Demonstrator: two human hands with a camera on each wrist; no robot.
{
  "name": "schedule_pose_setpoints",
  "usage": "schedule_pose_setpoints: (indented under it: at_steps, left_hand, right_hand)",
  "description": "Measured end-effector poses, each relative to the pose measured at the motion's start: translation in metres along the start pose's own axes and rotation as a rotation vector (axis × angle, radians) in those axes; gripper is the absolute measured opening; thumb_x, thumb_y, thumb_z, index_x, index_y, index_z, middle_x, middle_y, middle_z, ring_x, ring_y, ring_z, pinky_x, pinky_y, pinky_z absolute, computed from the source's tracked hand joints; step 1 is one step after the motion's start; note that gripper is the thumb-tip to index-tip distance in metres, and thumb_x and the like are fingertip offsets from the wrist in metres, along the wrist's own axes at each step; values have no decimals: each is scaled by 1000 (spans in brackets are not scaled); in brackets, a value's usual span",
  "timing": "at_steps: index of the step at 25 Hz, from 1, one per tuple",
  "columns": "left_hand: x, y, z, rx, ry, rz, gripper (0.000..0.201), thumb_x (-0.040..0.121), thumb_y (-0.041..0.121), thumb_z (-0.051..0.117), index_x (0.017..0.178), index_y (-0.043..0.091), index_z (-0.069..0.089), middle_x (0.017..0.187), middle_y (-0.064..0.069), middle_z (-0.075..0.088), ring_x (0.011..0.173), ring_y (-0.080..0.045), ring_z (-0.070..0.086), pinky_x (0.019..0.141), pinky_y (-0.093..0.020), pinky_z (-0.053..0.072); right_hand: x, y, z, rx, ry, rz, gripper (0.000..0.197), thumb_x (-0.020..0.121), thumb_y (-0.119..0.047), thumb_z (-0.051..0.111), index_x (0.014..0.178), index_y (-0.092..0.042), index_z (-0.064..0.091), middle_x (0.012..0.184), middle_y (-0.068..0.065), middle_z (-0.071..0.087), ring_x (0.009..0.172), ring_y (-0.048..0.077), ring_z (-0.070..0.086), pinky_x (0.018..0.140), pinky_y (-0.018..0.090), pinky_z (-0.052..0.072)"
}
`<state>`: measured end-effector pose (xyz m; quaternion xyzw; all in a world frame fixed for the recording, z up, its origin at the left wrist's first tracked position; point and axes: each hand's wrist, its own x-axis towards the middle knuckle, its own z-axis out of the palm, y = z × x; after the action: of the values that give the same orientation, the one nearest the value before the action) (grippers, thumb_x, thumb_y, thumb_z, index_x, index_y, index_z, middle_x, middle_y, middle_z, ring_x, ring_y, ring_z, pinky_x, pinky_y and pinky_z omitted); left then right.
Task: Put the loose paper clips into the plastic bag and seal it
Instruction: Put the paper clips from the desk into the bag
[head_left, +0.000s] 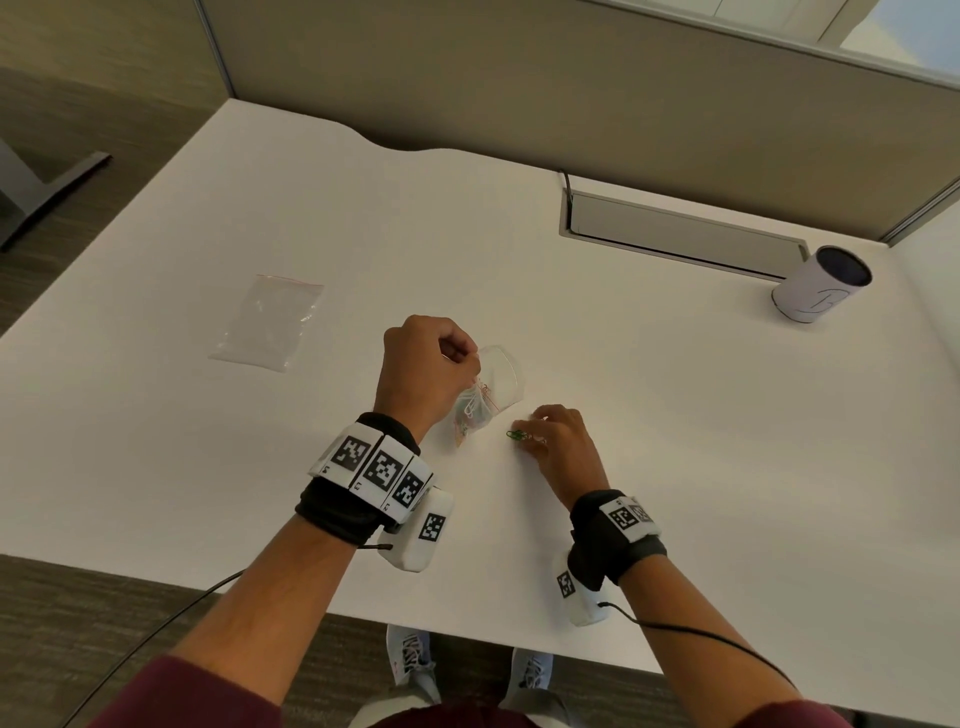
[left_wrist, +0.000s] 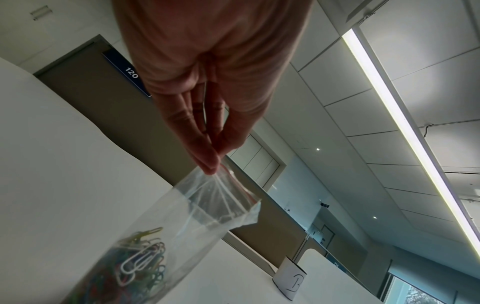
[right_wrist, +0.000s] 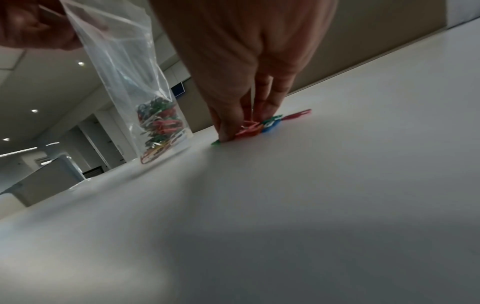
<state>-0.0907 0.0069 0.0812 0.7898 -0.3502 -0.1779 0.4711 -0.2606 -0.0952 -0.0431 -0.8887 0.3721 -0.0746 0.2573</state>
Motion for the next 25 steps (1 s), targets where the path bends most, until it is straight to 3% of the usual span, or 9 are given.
schedule_pose_setpoints:
  at_steps: [5, 7, 9, 12, 16, 20, 23, 25]
  left_hand:
    - [-2, 2, 4, 4, -24, 1, 3, 77, 4, 73, 76, 7, 72, 66, -9, 73, 59, -17, 71, 68, -32, 62]
    - [-3, 3, 5, 5, -29, -1, 3, 77, 4, 73, 76, 6, 72, 66, -9, 73, 59, -17, 71, 69, -32, 62]
    - [-3, 3, 5, 10, -33, -2, 2, 77, 4, 72, 76, 6, 73, 67, -9, 73, 60, -18, 71, 69, -32, 62]
    - [-4, 3, 6, 16, -40, -4, 3, 78, 5, 72, 76, 6, 73, 66, -9, 73, 61, -18, 71, 70, -31, 62]
    - [-4, 4, 8, 17, -53, 1, 4, 77, 4, 72, 75, 7, 72, 65, -8, 73, 61, -18, 71, 69, -30, 62]
    - [-5, 4, 11, 13, -70, 0, 3, 77, 4, 72, 75, 6, 73, 66, -8, 73, 61, -18, 71, 69, -31, 62]
    - [-4, 4, 14, -1, -81, -12, 4, 77, 4, 72, 75, 7, 72, 66, -9, 73, 61, -18, 71, 70, -33, 62]
    - [-4, 5, 16, -1, -91, -14, 3, 78, 5, 72, 76, 7, 72, 68, -9, 73, 62, -18, 71, 71, -32, 62]
  right_hand:
    - [10, -5, -10, -189, -120, -71, 22, 79, 3, 64, 96, -9, 68, 101, 10, 65, 95, 31, 55, 70, 36, 46]
    - [12, -9, -14, -335, -162, -134, 23, 78, 8, 61, 96, -5, 63, 97, 13, 65, 91, 33, 55, 64, 33, 40]
    - [14, -13, -16, -409, -201, -166, 21, 77, 8, 59, 95, -2, 61, 92, 16, 65, 88, 35, 57, 61, 32, 34]
    - [20, -13, -17, -369, -204, -115, 14, 75, 3, 59, 87, -3, 62, 85, 16, 68, 82, 37, 61, 60, 36, 41]
    - [26, -6, -23, -55, -48, 81, 18, 75, 1, 56, 81, -7, 70, 80, 11, 73, 78, 31, 64, 69, 32, 48]
    - [18, -5, -45, 497, 107, 309, 9, 72, 2, 71, 77, -6, 72, 75, 13, 74, 67, 21, 69, 71, 29, 56]
    - [6, -22, -69, 919, 194, 303, 10, 76, 6, 72, 86, 4, 70, 78, 19, 71, 70, 26, 70, 73, 34, 59]
    - [3, -39, -84, 1027, 184, 211, 13, 78, 5, 71, 91, 7, 68, 82, 20, 72, 74, 26, 71, 75, 32, 60]
